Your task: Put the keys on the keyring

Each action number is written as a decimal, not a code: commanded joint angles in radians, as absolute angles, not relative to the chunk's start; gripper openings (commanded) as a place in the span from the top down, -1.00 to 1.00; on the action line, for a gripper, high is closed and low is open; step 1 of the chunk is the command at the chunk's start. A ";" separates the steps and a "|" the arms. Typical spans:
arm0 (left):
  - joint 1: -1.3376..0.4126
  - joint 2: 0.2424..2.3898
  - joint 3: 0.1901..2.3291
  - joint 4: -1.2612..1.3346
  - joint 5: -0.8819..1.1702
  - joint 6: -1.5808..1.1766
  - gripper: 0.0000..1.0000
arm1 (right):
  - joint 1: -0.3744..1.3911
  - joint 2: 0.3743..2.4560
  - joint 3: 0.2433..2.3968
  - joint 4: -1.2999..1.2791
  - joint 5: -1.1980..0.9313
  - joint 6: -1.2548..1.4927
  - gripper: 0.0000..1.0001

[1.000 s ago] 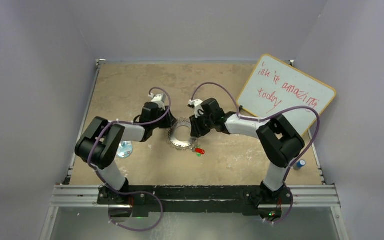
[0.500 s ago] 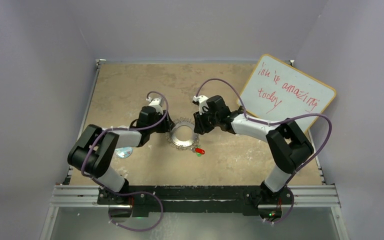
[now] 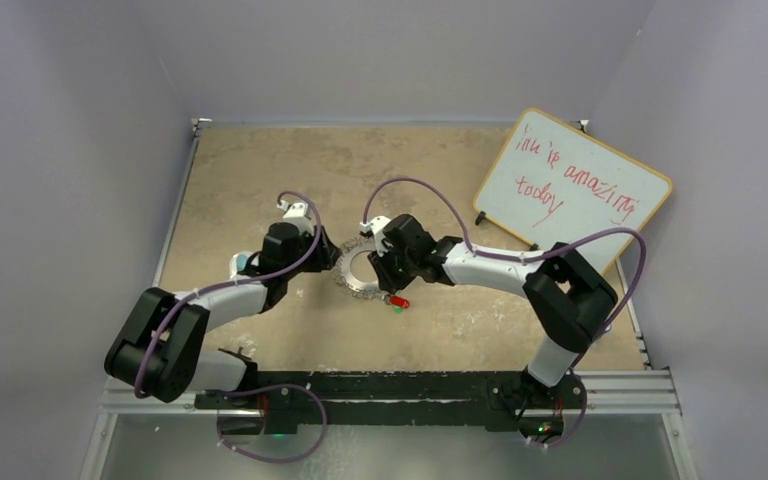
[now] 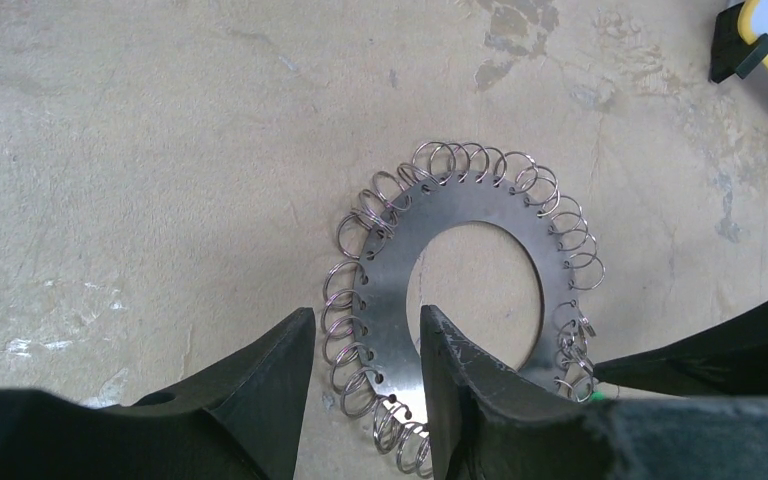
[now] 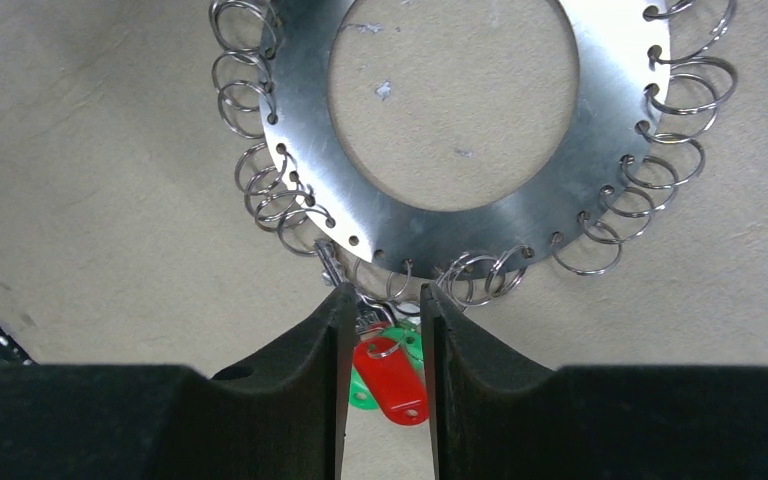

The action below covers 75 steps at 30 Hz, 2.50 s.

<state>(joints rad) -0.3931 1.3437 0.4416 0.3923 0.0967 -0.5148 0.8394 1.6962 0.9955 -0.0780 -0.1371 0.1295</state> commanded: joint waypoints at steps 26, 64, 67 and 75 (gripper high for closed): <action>-0.393 1.371 0.476 0.415 0.120 -0.525 0.17 | 0.834 1.688 1.032 -0.106 -0.021 0.141 1.00; -0.393 1.399 0.449 0.369 0.021 -0.562 0.17 | 0.611 1.673 0.897 0.128 -0.399 0.223 -0.24; -0.393 1.422 0.452 0.356 0.003 -0.575 0.17 | 0.611 1.707 0.910 0.124 -0.395 0.213 -0.14; -0.393 1.539 0.490 0.405 0.033 -0.590 0.42 | 0.612 1.792 0.924 0.152 -0.449 0.215 0.66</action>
